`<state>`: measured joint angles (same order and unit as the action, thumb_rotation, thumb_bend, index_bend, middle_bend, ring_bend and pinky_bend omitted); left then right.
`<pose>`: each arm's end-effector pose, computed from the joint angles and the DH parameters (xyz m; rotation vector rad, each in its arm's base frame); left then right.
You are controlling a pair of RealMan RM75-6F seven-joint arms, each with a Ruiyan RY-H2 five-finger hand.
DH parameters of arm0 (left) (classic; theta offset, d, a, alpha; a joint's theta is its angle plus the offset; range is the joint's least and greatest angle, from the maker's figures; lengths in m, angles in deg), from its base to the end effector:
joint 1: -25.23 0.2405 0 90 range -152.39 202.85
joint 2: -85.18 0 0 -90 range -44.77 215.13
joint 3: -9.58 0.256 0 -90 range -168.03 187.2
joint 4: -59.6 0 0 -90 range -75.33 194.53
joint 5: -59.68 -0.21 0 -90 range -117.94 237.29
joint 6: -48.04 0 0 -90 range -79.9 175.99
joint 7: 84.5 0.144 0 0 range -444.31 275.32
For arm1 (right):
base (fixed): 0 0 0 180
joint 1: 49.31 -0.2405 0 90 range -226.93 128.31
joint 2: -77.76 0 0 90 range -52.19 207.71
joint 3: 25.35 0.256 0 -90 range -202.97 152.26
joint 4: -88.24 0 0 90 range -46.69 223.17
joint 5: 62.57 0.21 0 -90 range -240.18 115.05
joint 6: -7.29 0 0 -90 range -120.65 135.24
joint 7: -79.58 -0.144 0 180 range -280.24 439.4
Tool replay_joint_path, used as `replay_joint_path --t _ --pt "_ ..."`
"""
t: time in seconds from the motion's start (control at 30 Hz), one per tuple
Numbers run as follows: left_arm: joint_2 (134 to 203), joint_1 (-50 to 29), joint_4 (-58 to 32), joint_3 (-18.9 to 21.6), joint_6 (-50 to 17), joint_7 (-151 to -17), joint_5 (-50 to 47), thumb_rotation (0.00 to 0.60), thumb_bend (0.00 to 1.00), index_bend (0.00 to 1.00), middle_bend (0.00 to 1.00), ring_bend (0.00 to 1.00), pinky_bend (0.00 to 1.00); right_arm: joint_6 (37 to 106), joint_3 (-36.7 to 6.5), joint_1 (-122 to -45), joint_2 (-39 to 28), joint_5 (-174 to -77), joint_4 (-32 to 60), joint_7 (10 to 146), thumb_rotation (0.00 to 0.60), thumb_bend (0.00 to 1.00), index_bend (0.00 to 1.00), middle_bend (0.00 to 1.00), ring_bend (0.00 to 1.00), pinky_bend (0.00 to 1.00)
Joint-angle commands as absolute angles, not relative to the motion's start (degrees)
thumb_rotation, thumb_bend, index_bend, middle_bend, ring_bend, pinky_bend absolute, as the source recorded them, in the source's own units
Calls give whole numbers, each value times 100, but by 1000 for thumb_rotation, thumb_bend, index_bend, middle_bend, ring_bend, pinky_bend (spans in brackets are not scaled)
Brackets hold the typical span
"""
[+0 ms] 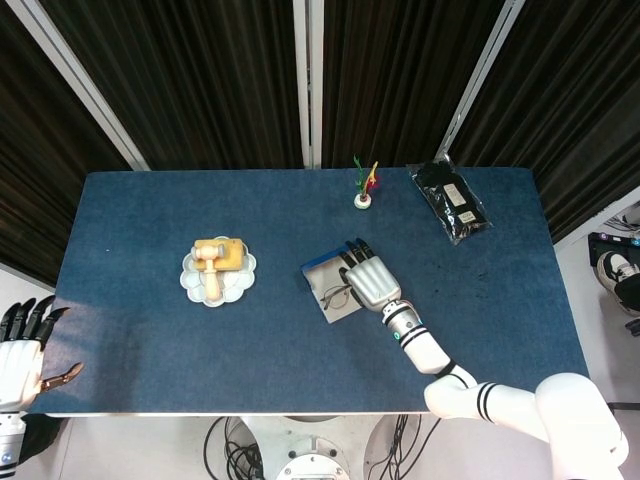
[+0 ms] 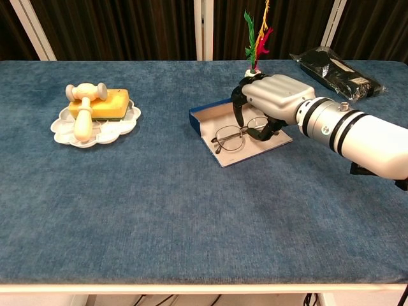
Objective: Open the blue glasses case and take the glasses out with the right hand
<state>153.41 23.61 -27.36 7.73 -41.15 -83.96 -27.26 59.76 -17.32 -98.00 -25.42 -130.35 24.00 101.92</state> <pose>-0.3275 0.1599 0.1506 -1.3442 -0.8660 -0.8810 -0.1330 -0.3626 -0.0823 1.9929 -0.7147 0.8391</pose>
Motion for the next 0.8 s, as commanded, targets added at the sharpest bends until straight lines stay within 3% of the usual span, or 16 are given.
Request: replay_joint_path --t 0.03,0.3,0.57,0.8 --pt "15345 2360 -2728 772 -4115 -8404 -2728 600 36 212 65 0 0 5956 -1716 -9796 -2586 -13082 2453 10145 600 378 492 188 0 0" --pt "15360 2381 -2686 773 -4136 -8449 -2719 600 37 212 66 0 0 5897 -1683 -9788 -2668 -13138 2551 10100 600 388 527 198 0 0" --pt "15379 2390 -2628 771 -4165 -8507 -2743 600 36 212 65 0 0 6009 -1680 -9714 -2697 -13281 2562 10028 600 426 629 237 0 0" --pt "15384 2418 -2608 778 -4207 -8533 -2753 600 36 212 65 0 0 6422 -1745 -9533 -2224 -13622 1861 10110 600 434 645 243 0 0"
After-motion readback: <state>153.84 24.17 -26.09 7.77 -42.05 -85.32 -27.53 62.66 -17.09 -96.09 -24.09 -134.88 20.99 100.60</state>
